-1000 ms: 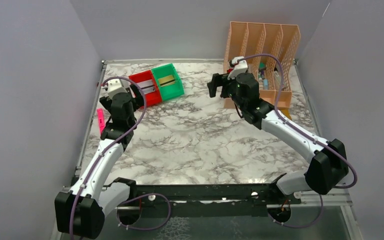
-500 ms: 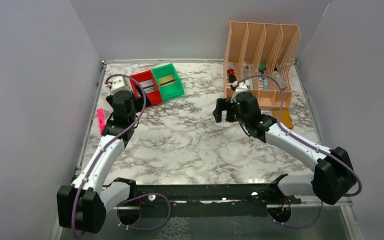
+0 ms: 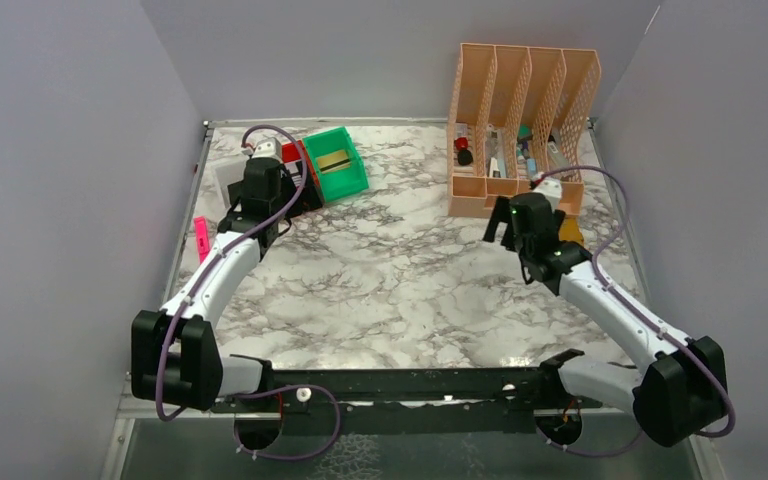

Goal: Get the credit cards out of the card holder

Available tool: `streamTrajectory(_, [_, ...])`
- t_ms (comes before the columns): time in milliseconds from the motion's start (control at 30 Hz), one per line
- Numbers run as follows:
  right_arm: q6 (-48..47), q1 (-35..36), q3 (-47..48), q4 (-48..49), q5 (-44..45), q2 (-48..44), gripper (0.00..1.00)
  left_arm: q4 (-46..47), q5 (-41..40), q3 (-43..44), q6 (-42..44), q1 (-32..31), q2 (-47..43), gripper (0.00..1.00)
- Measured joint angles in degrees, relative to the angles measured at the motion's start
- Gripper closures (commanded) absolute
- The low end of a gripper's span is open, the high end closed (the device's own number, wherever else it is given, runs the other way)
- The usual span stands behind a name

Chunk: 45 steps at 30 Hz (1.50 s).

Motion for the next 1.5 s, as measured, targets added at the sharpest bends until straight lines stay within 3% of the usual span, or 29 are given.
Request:
streamTrajectory(233, [3.3,-15.8,-0.2,-2.1,2.1,0.6,0.01,-0.7,1.2,-0.3,1.4,0.0,-2.1,0.02])
streamTrajectory(667, [6.8,-34.1,11.8,-1.0,-4.9,23.1,0.01,-1.0,-1.7,-3.3,5.9,0.0,-12.9,0.02])
streamTrajectory(867, [4.1,-35.1,14.9,0.7,-10.4,30.6,0.09,-1.0,-2.3,-4.0,6.2,0.0,-13.6,0.02])
streamTrajectory(1100, [2.8,-34.8,14.7,1.0,-13.0,33.3,0.35,-1.1,-2.3,-4.9,5.9,0.0,-13.6,0.02])
streamTrajectory(1500, [1.5,-35.6,4.2,10.2,-22.1,25.9,0.37,-1.1,-2.2,-6.1,5.1,0.0,-13.7,0.02])
